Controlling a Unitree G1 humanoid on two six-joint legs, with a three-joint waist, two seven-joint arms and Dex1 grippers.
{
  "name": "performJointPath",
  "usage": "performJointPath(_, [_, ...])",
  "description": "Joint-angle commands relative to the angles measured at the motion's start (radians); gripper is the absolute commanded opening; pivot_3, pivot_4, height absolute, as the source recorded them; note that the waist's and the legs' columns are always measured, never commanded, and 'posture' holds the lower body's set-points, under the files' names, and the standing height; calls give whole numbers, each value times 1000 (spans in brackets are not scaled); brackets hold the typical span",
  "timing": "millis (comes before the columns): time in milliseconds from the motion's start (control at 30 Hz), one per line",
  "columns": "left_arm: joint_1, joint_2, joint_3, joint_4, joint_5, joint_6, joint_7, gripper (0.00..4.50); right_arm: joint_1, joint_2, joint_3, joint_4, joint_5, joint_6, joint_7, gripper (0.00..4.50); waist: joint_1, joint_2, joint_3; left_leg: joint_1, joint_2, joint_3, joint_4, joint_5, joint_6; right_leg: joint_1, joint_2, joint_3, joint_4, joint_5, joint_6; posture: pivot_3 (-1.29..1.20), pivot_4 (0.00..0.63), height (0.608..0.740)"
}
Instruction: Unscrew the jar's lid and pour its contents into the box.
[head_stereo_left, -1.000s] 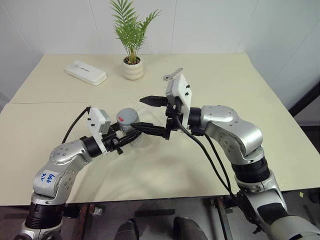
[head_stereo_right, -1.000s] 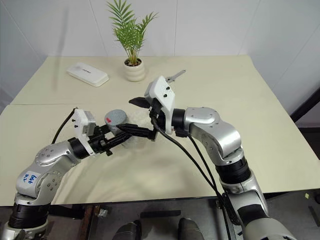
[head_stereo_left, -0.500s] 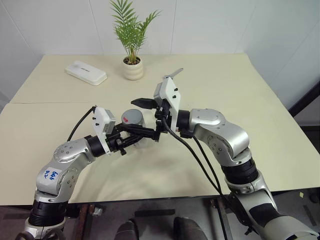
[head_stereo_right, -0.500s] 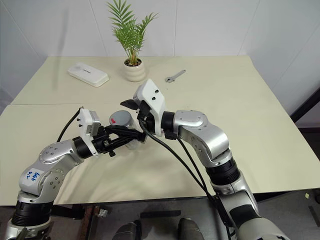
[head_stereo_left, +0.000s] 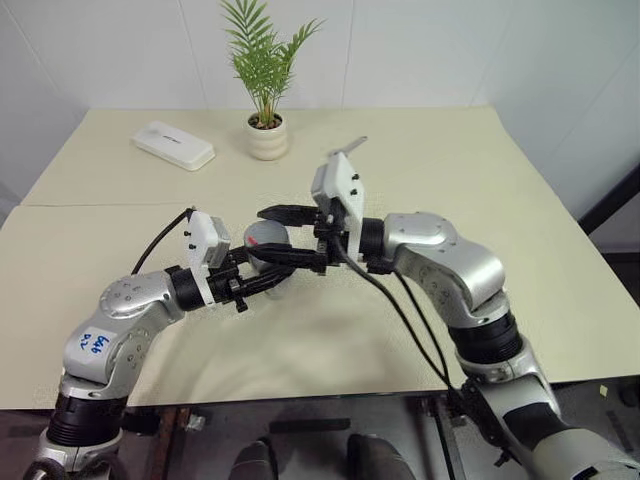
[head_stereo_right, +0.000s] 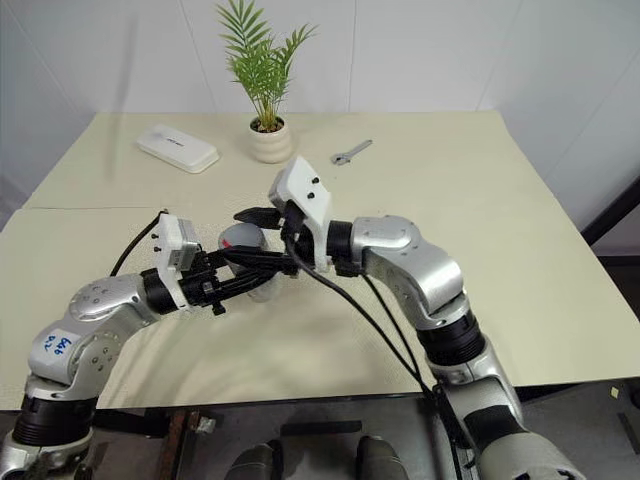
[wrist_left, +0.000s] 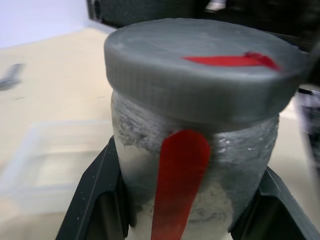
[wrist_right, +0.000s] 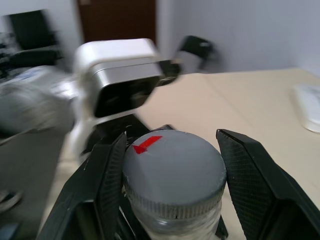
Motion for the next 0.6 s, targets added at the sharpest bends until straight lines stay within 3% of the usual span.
performJointPath(33, [-53, 57, 70, 35, -72, 6, -106, 1921, -20, -97, 1, 43, 34, -49, 237, 2585, 0, 0, 0, 0, 0, 0, 0, 0, 0, 0, 0, 0, 0, 0, 0, 0, 150, 740])
performJointPath(267, [-107, 36, 68, 78, -73, -24, -174, 1921, -134, -114, 8, 212, 15, -136, 375, 2585, -3, 0, 0, 0, 1, 0, 0, 0, 0, -1, 2, 1, 2, 0, 0, 0, 150, 740])
performJointPath(500, [-62, 6, 81, 36, -59, -35, -135, 1921, -149, -76, -41, 250, 42, -94, 278, 2585, -1, 0, 0, -2, 1, 2, 1, 0, 0, -5, 2, 4, 4, -1, 1, 0, 150, 740])
performJointPath(533, [-55, 9, 84, 35, -55, -39, -133, 1921, -152, -74, -47, 250, 48, -91, 277, 3226, -1, 0, 0, -3, 1, 3, 1, 0, 0, -7, 3, 5, 6, -1, 1, 0, 150, 740])
performJointPath(600, [-45, 22, 99, 42, -51, -39, -136, 1921, -164, -58, -73, 265, 36, -109, 226, 3862, 0, 0, 0, -3, 2, 4, 2, 0, 0, -9, 3, 6, 7, -1, 1, 0, 150, 740])
